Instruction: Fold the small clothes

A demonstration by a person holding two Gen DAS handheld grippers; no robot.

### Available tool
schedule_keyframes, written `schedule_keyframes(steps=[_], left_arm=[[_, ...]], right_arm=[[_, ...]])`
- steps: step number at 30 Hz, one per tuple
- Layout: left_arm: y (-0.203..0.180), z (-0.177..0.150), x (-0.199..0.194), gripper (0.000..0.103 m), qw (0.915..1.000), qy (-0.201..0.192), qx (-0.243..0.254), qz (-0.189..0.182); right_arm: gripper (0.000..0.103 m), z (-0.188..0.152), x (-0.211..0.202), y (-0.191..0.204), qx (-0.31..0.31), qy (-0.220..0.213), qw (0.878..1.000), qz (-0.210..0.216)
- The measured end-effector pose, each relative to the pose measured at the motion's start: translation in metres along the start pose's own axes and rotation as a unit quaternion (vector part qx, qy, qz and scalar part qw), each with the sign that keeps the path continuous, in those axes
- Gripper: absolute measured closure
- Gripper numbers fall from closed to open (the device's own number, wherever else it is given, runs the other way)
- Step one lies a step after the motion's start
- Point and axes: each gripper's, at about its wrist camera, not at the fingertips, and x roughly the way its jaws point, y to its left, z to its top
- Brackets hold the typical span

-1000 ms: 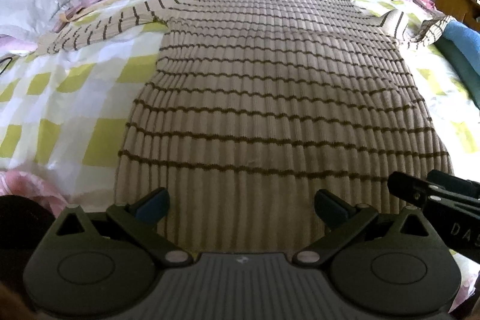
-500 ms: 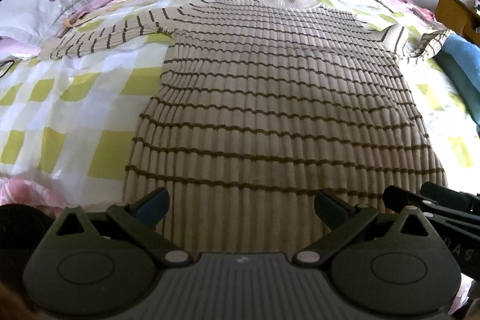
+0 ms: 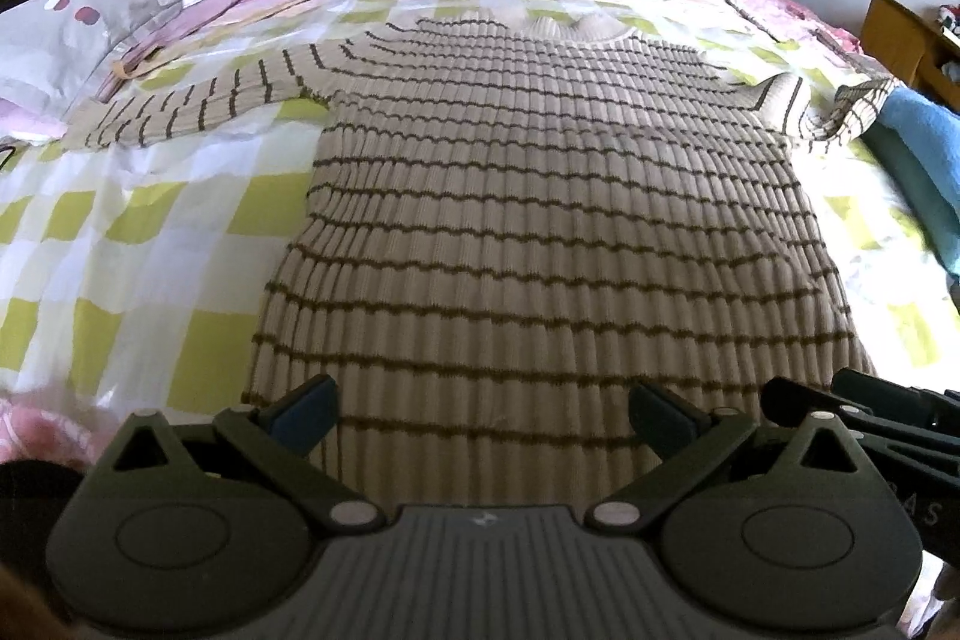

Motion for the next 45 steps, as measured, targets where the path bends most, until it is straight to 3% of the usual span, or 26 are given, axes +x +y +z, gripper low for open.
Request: schedule_keyframes(steps=[14,23,37,45], left_arm=[[-0.013,0.037,0.021,0.0,0.9997,-0.011,0.009,-0.021],[-0.035,0.062,0.041,0.0,0.999,-0.01,0.018,-0.041],[-0.094,0.125,0.074,0.0,0.9961,-0.045,0.01,-0.075],[-0.126,0.151,0.09,0.0,0.994,-0.06,0.005,-0.091]], right_arm=[[0.053,0.035,0.008,-0.032,0.045,-0.039,0.998,-0.011],[0.058,0.076,0.019,-0.08,0.083,-0.062,0.993,-0.049],[0.059,0.213,0.05,-0.199,0.168,-0.113,0.972,-0.116],[0.062,0.257,0.076,-0.267,0.25,-0.109,0.954,-0.124]])
